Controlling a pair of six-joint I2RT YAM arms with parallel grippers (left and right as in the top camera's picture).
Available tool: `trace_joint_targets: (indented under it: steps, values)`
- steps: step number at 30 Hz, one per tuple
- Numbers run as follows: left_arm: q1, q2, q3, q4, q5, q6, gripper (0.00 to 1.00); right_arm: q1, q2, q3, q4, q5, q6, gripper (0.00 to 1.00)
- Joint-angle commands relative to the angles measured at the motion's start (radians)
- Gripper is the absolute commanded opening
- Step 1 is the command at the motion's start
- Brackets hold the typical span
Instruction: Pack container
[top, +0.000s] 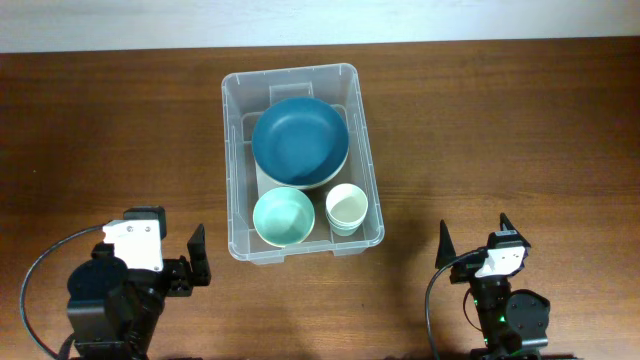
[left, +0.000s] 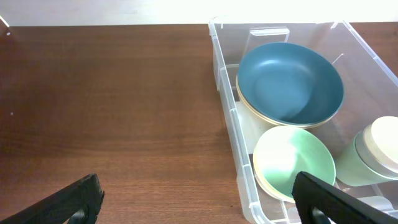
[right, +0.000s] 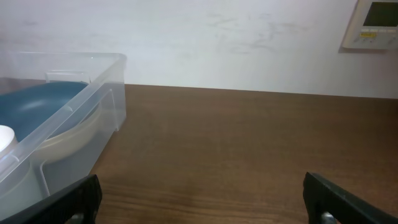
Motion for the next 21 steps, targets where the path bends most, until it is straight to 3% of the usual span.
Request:
trace_joint_targets:
  steps: [1, 6, 14, 18, 21]
  values:
    - [-0.004, -0.006, -0.006, 0.001, 0.000, 0.005, 0.99, 0.006, -0.010, -0.007, -0.003, -0.006, 0.000, 0.99]
    - [-0.004, -0.074, -0.079, -0.027, -0.008, 0.013, 1.00, 0.006, -0.008, -0.007, -0.003, -0.006, 0.000, 1.00]
    - [-0.004, -0.350, -0.402, 0.077, 0.020, 0.011, 0.99, 0.006, -0.008, -0.007, -0.003, -0.006, 0.000, 0.99]
    - [-0.004, -0.502, -0.556, 0.236, 0.027, 0.011, 0.99, 0.006, -0.008, -0.007, -0.003, -0.006, 0.000, 0.99]
    - [-0.004, -0.537, -0.673, 0.450, 0.027, 0.011, 0.99, 0.006, -0.008, -0.007, -0.003, -0.006, 0.000, 0.99]
